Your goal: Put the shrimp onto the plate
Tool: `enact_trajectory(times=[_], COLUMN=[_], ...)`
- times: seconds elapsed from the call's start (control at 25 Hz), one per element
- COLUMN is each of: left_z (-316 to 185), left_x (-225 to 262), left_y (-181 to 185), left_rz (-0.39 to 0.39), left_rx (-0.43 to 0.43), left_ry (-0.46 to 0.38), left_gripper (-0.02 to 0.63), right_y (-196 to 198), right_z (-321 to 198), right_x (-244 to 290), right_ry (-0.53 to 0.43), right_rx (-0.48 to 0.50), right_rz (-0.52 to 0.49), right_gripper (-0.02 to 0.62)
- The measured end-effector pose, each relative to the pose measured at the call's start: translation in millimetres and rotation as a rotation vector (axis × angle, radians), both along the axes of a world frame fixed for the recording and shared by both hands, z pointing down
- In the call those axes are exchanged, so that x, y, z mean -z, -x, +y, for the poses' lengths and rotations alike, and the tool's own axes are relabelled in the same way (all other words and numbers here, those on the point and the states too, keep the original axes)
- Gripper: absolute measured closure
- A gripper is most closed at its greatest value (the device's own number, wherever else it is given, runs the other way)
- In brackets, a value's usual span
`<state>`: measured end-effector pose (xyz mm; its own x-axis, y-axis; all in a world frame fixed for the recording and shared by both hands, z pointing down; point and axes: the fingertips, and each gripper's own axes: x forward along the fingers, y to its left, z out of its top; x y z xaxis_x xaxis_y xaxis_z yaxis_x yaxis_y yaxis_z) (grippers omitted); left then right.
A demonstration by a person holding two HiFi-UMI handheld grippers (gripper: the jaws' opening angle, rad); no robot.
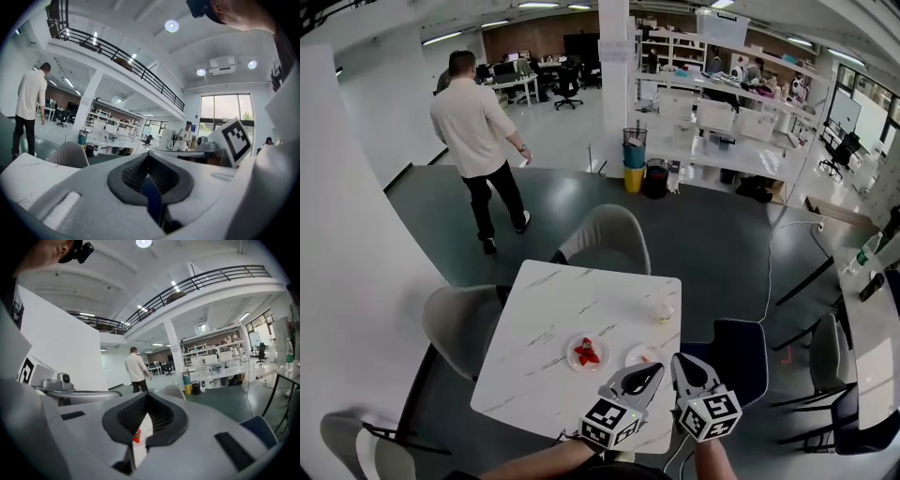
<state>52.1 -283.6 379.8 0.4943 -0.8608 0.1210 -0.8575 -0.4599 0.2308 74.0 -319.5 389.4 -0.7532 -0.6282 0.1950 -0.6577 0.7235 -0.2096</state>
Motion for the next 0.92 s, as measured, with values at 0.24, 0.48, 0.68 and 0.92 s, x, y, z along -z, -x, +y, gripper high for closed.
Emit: enact_trajectory(times=[0.24, 0.48, 0.68, 0.92], left_z=[3, 7, 5, 4], left_x=[14, 26, 28, 26], left_y=[-1, 0, 5, 11], left_rz=[0.005, 0.009, 0.003, 0.013], left_rx=[0.016, 0.024, 0.029, 0.037], left_ry=[-0.016, -0.045, -0.054, -0.041], left_gripper=[0.598, 0.598, 0.598, 0.598], right_y=[1, -2, 0, 2], right_z=[7, 13, 11, 13], right_x=[20, 29, 34, 33], right_ry=[-0.048, -0.069, -0.082, -0.066], right_rx=[0.000, -0.009, -0.013, -0.020], right_rz=[-0.006, -0.013, -0.026, -0.035], right_gripper=[0.594, 0.595, 0.595, 0.595])
